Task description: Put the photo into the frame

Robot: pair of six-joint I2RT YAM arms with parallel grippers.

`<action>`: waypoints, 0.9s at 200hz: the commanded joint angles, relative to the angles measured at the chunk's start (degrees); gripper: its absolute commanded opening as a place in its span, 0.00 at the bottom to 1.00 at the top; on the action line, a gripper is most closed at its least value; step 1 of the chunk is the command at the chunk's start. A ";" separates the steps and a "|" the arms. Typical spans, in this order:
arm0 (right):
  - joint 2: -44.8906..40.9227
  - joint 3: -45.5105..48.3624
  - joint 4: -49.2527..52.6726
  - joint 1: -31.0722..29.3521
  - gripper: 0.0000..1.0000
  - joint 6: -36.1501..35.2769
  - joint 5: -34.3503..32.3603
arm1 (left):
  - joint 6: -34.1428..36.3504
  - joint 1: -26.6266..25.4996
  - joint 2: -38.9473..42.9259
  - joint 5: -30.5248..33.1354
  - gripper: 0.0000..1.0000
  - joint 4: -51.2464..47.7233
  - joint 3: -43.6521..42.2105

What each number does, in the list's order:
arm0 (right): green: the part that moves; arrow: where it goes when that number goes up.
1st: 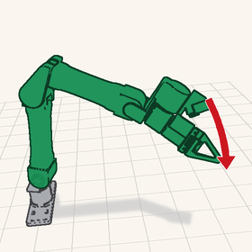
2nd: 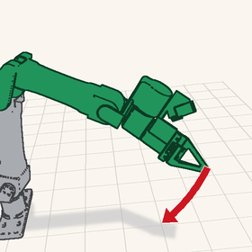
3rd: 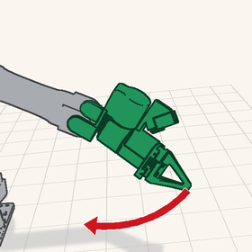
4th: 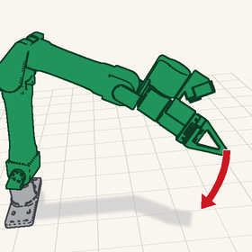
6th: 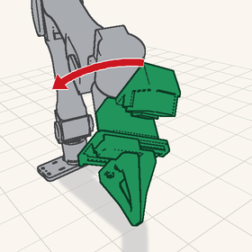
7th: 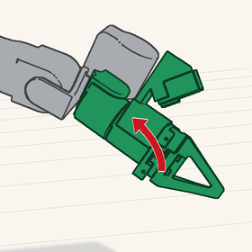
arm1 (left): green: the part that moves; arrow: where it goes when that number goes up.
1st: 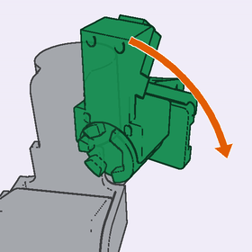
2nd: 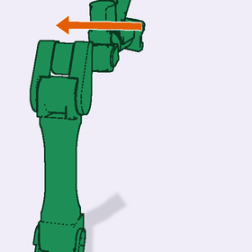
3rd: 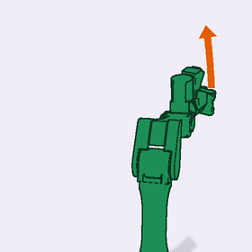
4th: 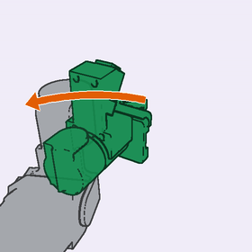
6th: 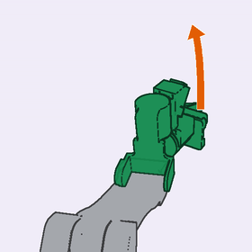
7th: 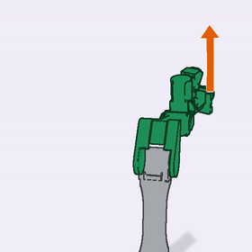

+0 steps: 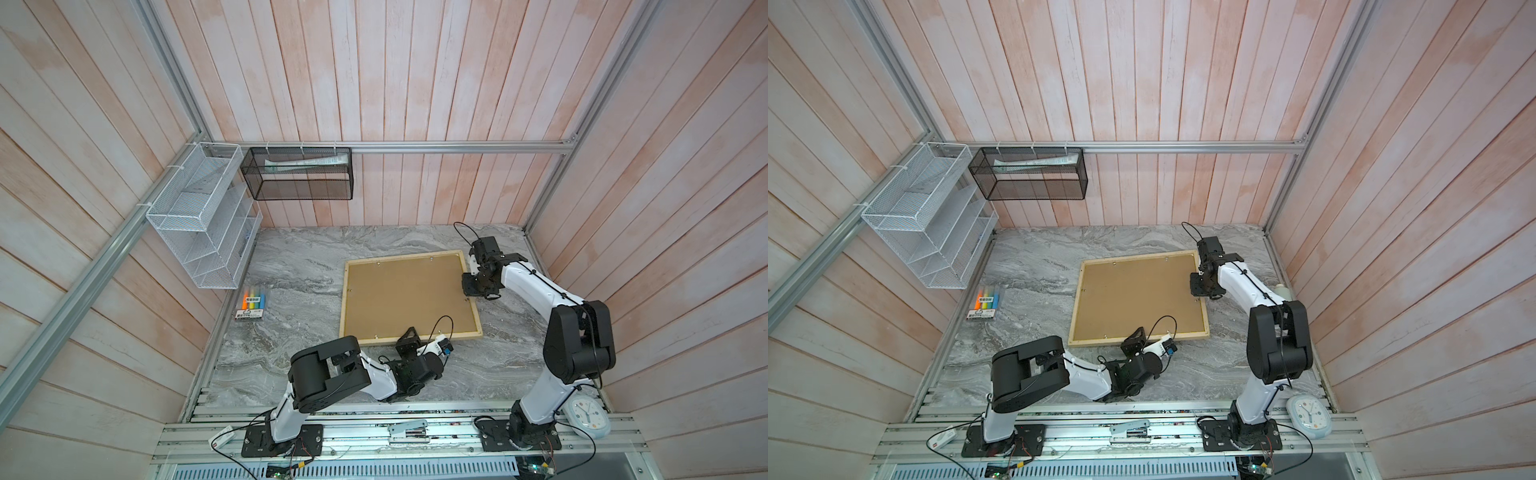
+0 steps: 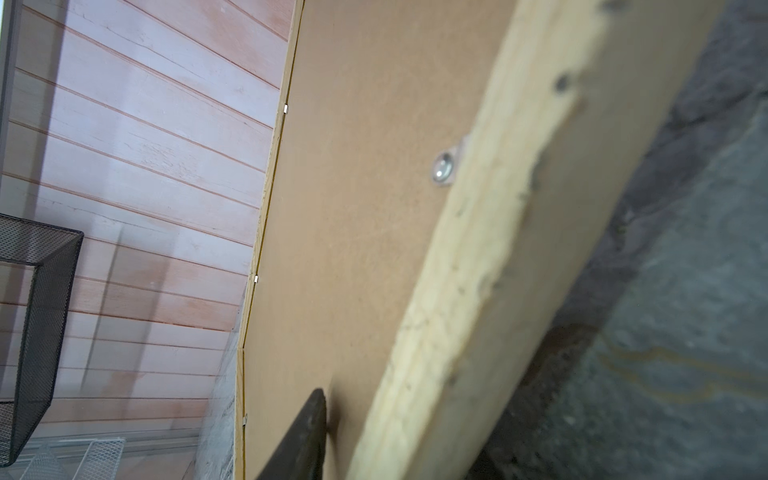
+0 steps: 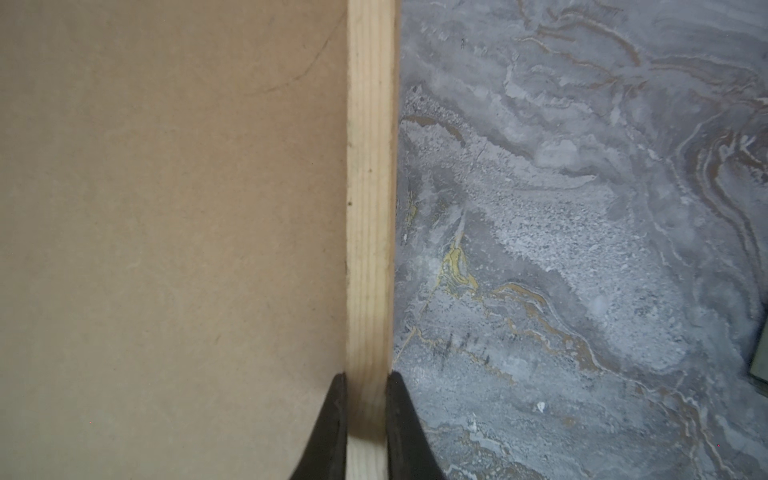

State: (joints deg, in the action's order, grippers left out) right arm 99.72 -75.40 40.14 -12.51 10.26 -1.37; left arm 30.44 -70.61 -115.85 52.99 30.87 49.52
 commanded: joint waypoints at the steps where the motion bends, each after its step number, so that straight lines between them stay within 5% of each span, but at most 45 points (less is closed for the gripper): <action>1: -2.68 0.20 -0.22 -0.26 0.04 -0.16 0.94 | -0.05 0.47 -0.61 1.61 0.36 2.21 1.19; 51: -4.97 1.22 -1.56 0.51 0.17 0.19 1.13 | -0.66 0.91 -0.36 2.38 0.18 0.00 2.06; 115: -14.51 5.33 -6.67 4.45 0.32 2.92 0.31 | -3.09 2.22 2.14 2.38 0.08 -4.40 3.23; 180: -27.88 15.02 -17.31 11.82 0.35 6.94 3.19 | -4.69 3.54 3.30 4.85 0.04 -16.86 10.23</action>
State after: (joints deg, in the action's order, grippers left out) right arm 74.94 -62.48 27.51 -3.60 15.03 -0.45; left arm 33.21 -67.94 -115.77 55.24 12.32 56.99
